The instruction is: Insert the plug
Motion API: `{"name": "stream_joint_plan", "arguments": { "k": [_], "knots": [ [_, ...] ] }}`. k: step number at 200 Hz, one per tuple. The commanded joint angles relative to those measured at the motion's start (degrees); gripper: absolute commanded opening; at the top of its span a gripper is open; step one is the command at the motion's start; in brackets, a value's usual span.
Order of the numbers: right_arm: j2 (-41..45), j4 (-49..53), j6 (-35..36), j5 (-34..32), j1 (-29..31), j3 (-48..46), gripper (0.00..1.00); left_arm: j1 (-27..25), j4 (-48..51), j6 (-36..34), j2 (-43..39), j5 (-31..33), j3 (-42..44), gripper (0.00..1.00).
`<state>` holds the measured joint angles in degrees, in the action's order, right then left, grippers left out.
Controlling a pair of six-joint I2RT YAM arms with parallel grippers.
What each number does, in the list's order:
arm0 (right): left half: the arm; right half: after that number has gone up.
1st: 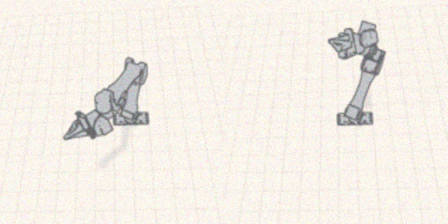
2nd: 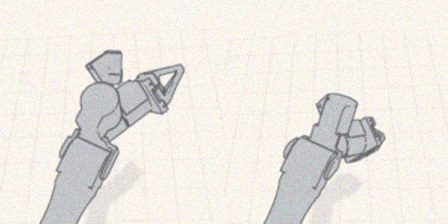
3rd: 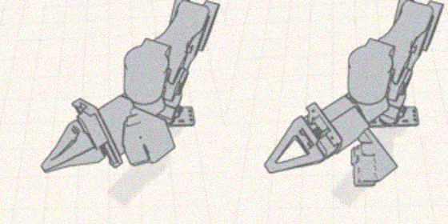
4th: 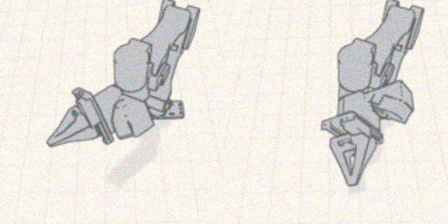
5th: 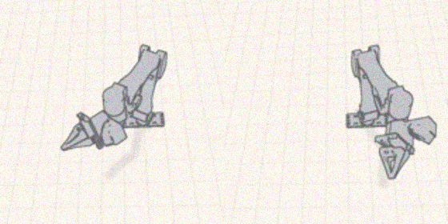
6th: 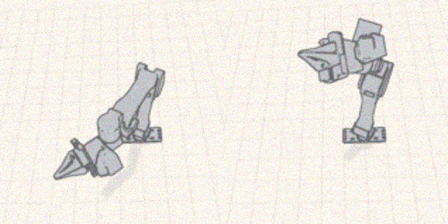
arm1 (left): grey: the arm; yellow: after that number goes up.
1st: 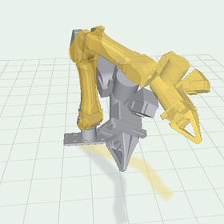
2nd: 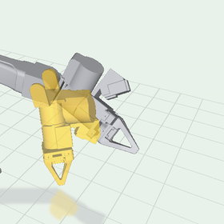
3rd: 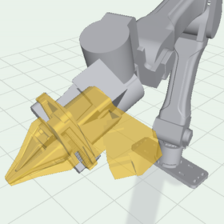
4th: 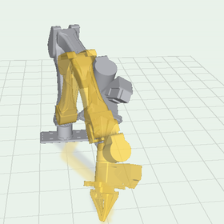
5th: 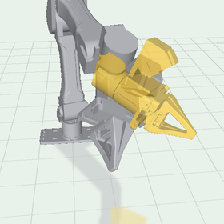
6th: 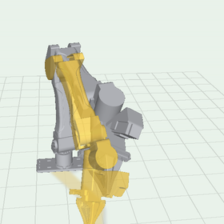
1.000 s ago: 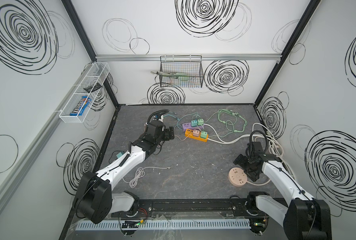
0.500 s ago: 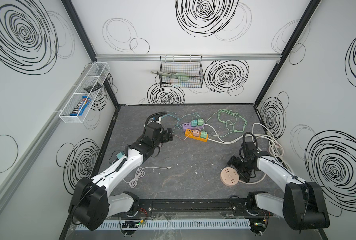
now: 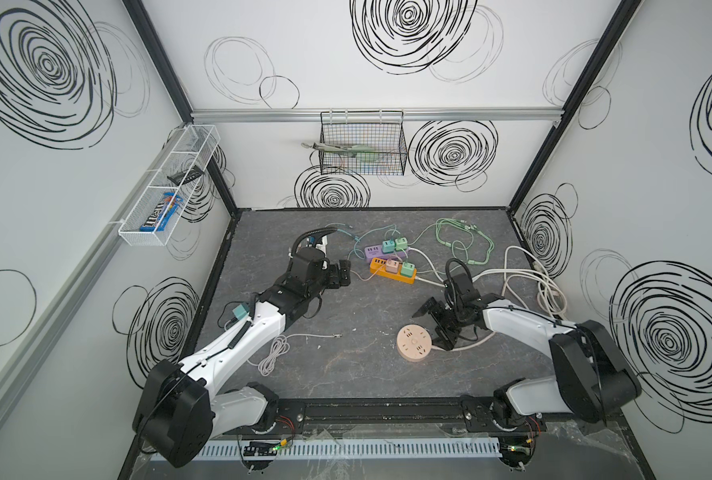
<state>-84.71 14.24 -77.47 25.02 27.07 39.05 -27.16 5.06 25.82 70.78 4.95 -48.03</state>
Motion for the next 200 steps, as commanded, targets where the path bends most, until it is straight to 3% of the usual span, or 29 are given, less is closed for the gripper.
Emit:
{"name": "stream_joint_plan", "arguments": {
  "k": [1,25,50,104,128,160,200],
  "knots": [
    [-7.07,-9.08,-7.0,-4.76,5.2,4.2,0.97,-0.79,0.83,0.5,2.01,-0.53,-0.71,0.96],
    [-13.44,-12.14,-6.46,-4.9,5.94,10.21,0.97,-1.35,0.74,0.56,3.26,-0.72,-0.14,0.96],
    [-14.41,-11.28,-3.0,-7.31,6.28,13.72,0.97,-1.82,1.38,0.37,4.08,-0.38,-0.05,0.96],
    [-4.0,-1.91,15.75,-22.48,7.01,13.67,0.97,-3.65,2.32,-0.51,3.97,-0.62,0.57,0.96],
    [2.15,0.11,24.21,-33.01,8.22,12.75,0.97,-4.09,4.53,-0.27,3.25,1.56,0.96,0.96],
    [9.19,-4.46,36.74,-40.27,8.44,9.14,0.97,-4.05,8.29,1.62,2.22,6.27,1.46,0.96],
    [16.54,-7.67,46.86,-45.71,4.33,4.42,0.97,-3.35,17.12,10.95,1.84,20.53,0.48,0.96]
  ]
}}
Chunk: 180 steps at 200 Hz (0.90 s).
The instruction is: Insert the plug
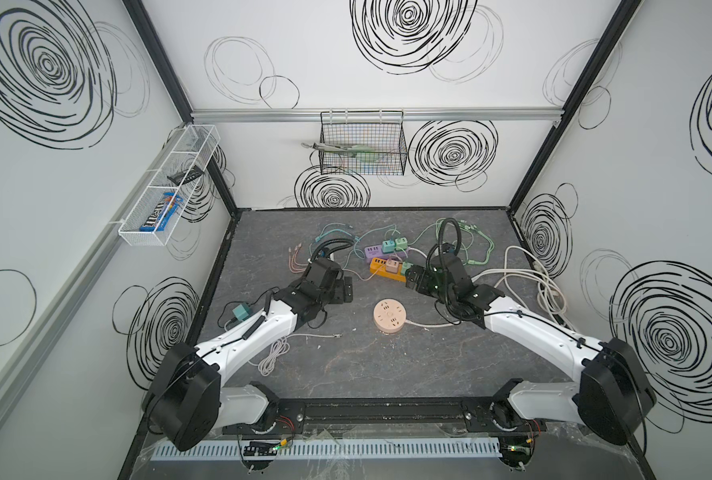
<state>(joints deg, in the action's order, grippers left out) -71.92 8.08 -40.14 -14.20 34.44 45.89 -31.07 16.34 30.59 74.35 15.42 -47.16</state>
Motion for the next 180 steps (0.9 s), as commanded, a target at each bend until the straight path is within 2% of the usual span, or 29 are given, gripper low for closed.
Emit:
{"name": "stream_joint_plan", "arguments": {
  "k": [1,8,22,30,45,69,84,112,142,157,180],
  "knots": [
    [3.96,-1.58,9.58,-6.44,-3.27,-2.54,0.97,0.61,5.92,6.3,-1.74,10.28,-0.4,0.96],
    [5.39,-2.75,10.38,-4.82,-5.13,-3.84,0.97,0.97,7.19,7.93,-1.99,12.16,-0.39,0.96],
    [8.14,-6.8,13.57,6.91,-10.53,-7.07,0.97,2.1,9.5,11.8,-2.59,15.21,-0.14,0.96],
    [9.28,-8.01,12.65,11.41,-13.34,-8.5,0.97,3.06,10.12,13.34,-3.07,15.47,0.17,0.96],
    [10.51,-9.45,10.48,15.85,-16.89,-10.62,0.97,4.82,10.72,16.39,-4.21,15.3,1.32,0.96],
    [10.39,-9.93,9.51,18.15,-18.67,-11.65,0.97,7.45,13.97,24.84,-6.11,16.21,3.64,0.96],
    [9.81,-10.07,10.66,19.58,-18.62,-11.4,0.97,10.98,16.35,28.99,-6.18,14.88,5.06,0.96],
    [8.7,-9.88,11.22,20.95,-18.65,-10.45,0.97,18.49,18.36,30.95,-5.7,11.97,8.22,0.96],
    [8.12,-9.16,12.23,22.47,-18.57,-9.41,0.97,26.67,13.79,30.42,-5.88,2.69,15.06,0.96],
    [8.17,-8.76,12.19,22.06,-18.58,-9.24,0.97,27.3,12.87,30.54,-5.52,0.62,16.91,0.96],
    [8.01,-8.76,12.19,21.52,-18.55,-9.31,0.97,25.44,11.29,30.58,-4.89,-3.52,18.49,0.96]
  ]
}}
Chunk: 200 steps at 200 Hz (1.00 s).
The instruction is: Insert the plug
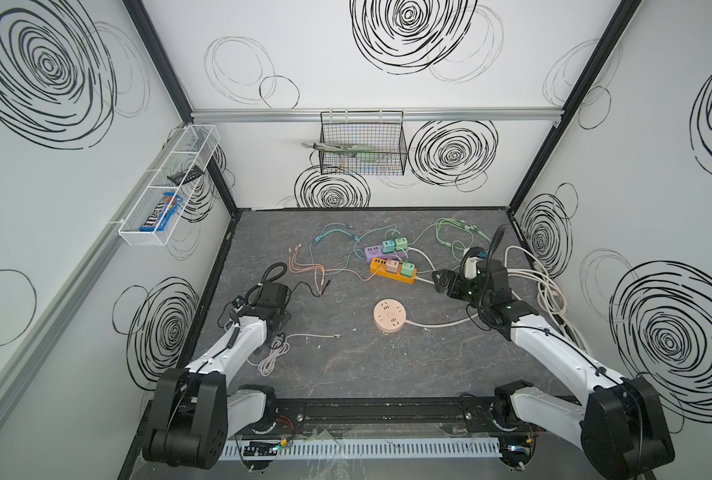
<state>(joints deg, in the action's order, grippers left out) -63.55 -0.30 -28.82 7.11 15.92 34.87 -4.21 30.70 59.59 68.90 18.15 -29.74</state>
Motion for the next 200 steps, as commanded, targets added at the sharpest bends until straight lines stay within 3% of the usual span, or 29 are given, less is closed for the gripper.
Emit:
{"name": "stream_joint_plan", "arguments": {
  "k": [1,71,95,169,200],
  "knots": [
    [-0.4,-0.4,0.87,0.2,-0.03,1.7,0.97,-1.6,-3.17,1.62,0.54,-6.49,1.16,0.96],
    [-3.45,-0.24,0.25,0.85,0.52,4.01,0.97,-18.25,-14.13,7.56,11.16,-19.05,-2.73,0.96],
    [-3.94,-0.08,0.56,0.62,0.78,4.33,0.97,-22.81,-14.56,7.8,14.74,-19.77,-7.53,0.96],
    [-5.35,-0.54,0.61,0.55,1.92,4.76,0.97,-31.93,-2.87,-3.56,16.35,-4.73,-21.79,0.96],
    [-6.71,-0.62,0.69,0.29,3.09,5.99,0.97,-28.42,1.37,-10.03,14.5,3.05,-22.59,0.96]
  ]
}}
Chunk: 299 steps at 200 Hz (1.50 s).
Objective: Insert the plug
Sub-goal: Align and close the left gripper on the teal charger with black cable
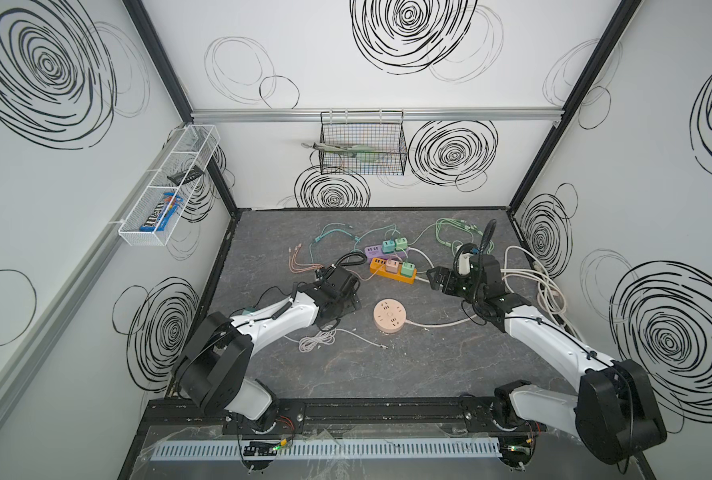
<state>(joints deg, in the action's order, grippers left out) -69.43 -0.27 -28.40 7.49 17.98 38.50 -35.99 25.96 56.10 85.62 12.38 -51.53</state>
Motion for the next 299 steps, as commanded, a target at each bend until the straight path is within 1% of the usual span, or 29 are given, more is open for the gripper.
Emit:
{"name": "stream_joint_plan", "arguments": {
  "k": [1,12,28,64,80,100,115,125,141,154,178,212,225,238,249,265,284,299],
  "knots": [
    [-0.86,-0.67,0.28,-0.09,1.11,2.41,0.97,3.68,6.12,-6.66,-2.3,8.81,-0.74,0.96],
    [-1.18,-0.95,0.28,-0.43,1.56,2.54,0.97,6.8,6.12,-8.66,-3.18,8.84,-0.15,0.96],
    [-1.69,-1.46,0.28,-0.53,2.11,2.54,0.97,10.74,5.29,-9.71,-4.26,9.11,1.83,0.96],
    [-3.14,-1.22,0.78,-0.43,2.73,3.29,0.97,18.24,4.3,-3.65,-6.2,4.29,10.3,0.96],
    [-3.61,-0.98,1.2,-0.5,2.84,3.58,0.97,20.58,3.47,-1.26,-6.82,3.36,13.91,0.96],
    [-3.97,-0.63,1.33,-0.59,2.85,3.86,0.97,22.37,2.73,-1.06,-6.88,4.04,16.46,0.96],
    [-4.29,-0.63,1.18,-0.63,2.94,3.77,0.97,23.42,1.13,-2.33,-6.54,3.79,17.86,0.96],
    [-4.36,-0.69,1.03,-0.61,3.03,3.65,0.97,23.89,-1.6,-4.91,-6.19,1.2,18.64,0.96],
    [-4.69,-0.78,0.98,-0.5,3.25,3.51,0.97,22.92,-7.15,-10.15,-5.61,-5.92,19.35,0.96],
    [-4.97,-0.61,0.98,-0.58,3.29,3.66,0.97,20.17,-10.99,-13.11,-5.68,-8.74,19.49,0.96],
    [-5.15,0.05,0.72,-0.84,3.41,4.12,0.97,14.08,-14.19,-16.37,-4.94,-9.41,17.56,0.96],
    [-5.16,0.19,0.72,-1.03,3.52,3.9,0.97,7.65,-14.97,-19.52,0.38,-10.21,12.67,0.96],
    [-5.18,0.42,0.72,-0.99,3.61,4.03,0.97,5.09,-13.85,-20.54,1.34,-8.28,10.48,0.96],
    [-5.06,0.71,0.72,-1.02,3.57,4.06,0.97,3.09,-11.81,-21.41,0.86,-4.29,8.51,0.96],
    [-4.89,0.76,0.72,-1.22,3.56,4.0,0.97,2.63,-10.02,-22.02,-0.23,-1.4,7.37,0.96],
    [-4.8,0.49,0.72,-1.23,3.56,3.61,0.97,3.64,-7.32,-22.52,-1.95,1.72,6.33,0.96],
    [-5.03,0.36,0.66,-1.01,3.57,3.52,0.97,6.27,-4.28,-22.27,-3.21,4.19,5.44,0.96],
    [-5.27,0.26,0.46,-0.73,3.56,3.6,0.97,8.94,-3.72,-22.6,-4.0,4.67,5.3,0.96]
  ]
}}
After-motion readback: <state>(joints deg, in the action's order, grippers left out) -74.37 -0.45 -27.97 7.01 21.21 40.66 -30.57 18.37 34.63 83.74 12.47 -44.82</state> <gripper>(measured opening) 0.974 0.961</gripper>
